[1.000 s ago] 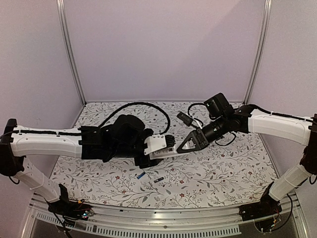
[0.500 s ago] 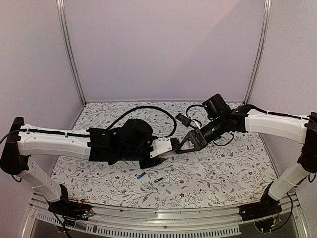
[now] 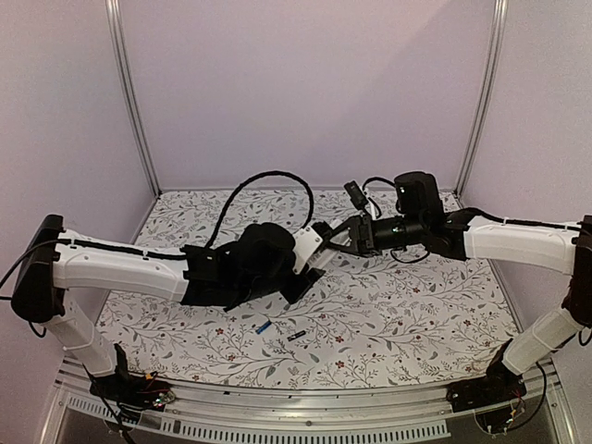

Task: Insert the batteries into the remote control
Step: Pass from the right arm to the left, then pass from the left arm to the right

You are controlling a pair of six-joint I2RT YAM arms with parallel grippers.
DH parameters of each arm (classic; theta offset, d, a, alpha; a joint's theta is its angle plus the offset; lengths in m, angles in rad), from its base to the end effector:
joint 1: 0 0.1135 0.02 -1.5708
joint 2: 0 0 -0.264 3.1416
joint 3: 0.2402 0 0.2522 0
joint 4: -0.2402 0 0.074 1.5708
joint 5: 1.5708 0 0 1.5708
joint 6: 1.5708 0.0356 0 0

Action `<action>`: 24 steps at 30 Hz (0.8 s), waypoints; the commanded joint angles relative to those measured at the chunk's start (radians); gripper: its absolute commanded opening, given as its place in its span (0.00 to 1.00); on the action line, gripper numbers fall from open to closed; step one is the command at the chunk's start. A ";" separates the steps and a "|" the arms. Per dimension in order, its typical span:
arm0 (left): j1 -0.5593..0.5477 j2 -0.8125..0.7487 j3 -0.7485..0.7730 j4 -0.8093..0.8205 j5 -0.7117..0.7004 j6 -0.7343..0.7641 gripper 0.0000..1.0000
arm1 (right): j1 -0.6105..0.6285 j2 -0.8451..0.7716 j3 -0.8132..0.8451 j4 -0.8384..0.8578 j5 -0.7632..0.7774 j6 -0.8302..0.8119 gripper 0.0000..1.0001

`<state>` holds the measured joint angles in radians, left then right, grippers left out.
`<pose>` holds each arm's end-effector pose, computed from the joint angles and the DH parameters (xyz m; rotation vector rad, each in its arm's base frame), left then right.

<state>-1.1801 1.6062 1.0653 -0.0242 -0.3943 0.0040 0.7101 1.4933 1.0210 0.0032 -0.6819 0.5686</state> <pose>0.1499 -0.3281 0.2454 0.9752 1.8611 -0.2901 0.2399 0.2358 0.2727 -0.6379 2.1745 1.4419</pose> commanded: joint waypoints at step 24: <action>-0.016 -0.006 -0.033 0.211 -0.098 -0.261 0.16 | -0.006 0.083 -0.120 0.640 0.148 0.398 0.50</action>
<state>-1.1824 1.6043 1.0351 0.1543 -0.4625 -0.2222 0.7063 1.5433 0.9157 0.5964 -0.5327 0.9363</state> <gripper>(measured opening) 0.499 0.490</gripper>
